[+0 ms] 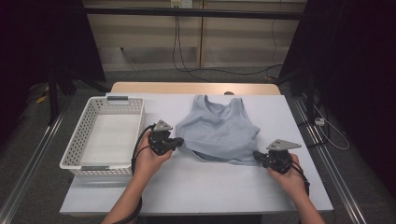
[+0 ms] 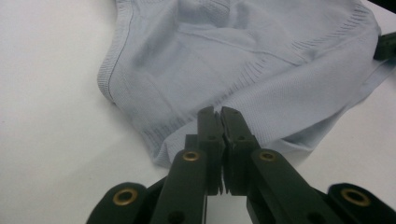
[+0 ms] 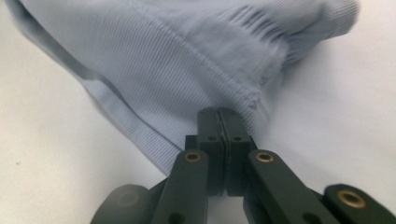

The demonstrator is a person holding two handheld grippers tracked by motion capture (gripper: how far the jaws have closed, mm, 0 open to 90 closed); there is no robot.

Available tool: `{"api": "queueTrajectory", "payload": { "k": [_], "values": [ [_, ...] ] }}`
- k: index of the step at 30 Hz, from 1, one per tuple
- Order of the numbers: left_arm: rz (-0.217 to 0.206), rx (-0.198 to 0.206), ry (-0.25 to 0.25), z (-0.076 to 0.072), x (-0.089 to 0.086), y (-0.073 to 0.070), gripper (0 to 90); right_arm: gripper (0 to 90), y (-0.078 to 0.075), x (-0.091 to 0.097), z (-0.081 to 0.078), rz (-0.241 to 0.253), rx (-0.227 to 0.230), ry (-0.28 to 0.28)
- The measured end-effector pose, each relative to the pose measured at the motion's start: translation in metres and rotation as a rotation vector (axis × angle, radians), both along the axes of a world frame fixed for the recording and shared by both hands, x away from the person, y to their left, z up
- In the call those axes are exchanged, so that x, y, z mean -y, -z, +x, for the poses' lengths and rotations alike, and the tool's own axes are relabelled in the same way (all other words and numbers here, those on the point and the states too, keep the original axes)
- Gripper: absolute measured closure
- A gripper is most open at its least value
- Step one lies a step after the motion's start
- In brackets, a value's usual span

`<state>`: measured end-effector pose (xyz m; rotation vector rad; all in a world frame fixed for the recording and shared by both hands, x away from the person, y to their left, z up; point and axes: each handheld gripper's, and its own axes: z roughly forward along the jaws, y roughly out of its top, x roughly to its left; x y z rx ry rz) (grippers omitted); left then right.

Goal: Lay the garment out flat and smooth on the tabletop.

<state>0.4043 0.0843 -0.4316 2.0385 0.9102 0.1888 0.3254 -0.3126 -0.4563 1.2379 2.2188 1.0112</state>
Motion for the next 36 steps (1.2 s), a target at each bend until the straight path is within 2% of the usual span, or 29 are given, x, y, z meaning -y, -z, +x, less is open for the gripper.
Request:
{"api": "queueTrajectory", "payload": {
  "k": [3, 6, 9, 14, 15, 20, 23, 27, 30, 33, 36],
  "values": [
    [-0.01, -0.002, 0.004, 0.0, -0.001, -0.002, 87.4, 90.0, -0.011, 0.008, -0.002, 0.038, 0.047, 0.027],
    [-0.034, -0.01, 0.013, 0.0, -0.002, -0.006, 87.1, 90.0, -0.016, 0.012, -0.004, 0.062, 0.056, 0.029],
    [-0.048, -0.018, 0.024, -0.001, -0.003, -0.009, 86.3, 90.0, -0.018, 0.015, -0.006, 0.073, 0.043, 0.02],
    [-0.043, -0.059, 0.053, -0.001, -0.001, -0.004, 82.3, 89.9, -0.008, 0.017, -0.005, 0.043, -0.006, 0.026],
    [-0.043, -0.052, 0.052, -0.001, -0.001, -0.003, 79.9, 89.9, -0.005, 0.017, -0.005, 0.039, -0.016, 0.03],
    [-0.054, -0.039, 0.04, -0.001, -0.002, -0.003, 69.5, 89.7, -0.004, 0.016, -0.005, 0.031, -0.008, 0.039],
    [-0.036, -0.045, 0.044, 0.0, -0.002, 0.0, 67.5, 89.3, -0.003, 0.016, -0.006, 0.029, -0.007, 0.038],
    [-0.033, -0.054, 0.032, 0.001, -0.003, 0.002, 64.4, 89.2, -0.005, 0.016, -0.007, 0.035, -0.003, 0.031],
    [-0.018, -0.074, 0.027, 0.001, -0.004, 0.004, 68.1, 89.1, -0.005, 0.016, -0.007, 0.046, 0.001, 0.032],
    [-0.02, -0.105, 0.05, 0.0, -0.003, 0.006, 78.6, 88.8, -0.005, 0.014, -0.007, 0.046, 0.004, 0.024],
    [0.026, -0.131, 0.063, -0.001, 0.001, 0.011, 85.9, 88.8, -0.006, 0.013, -0.007, 0.045, 0.004, 0.024]
  ]
}}
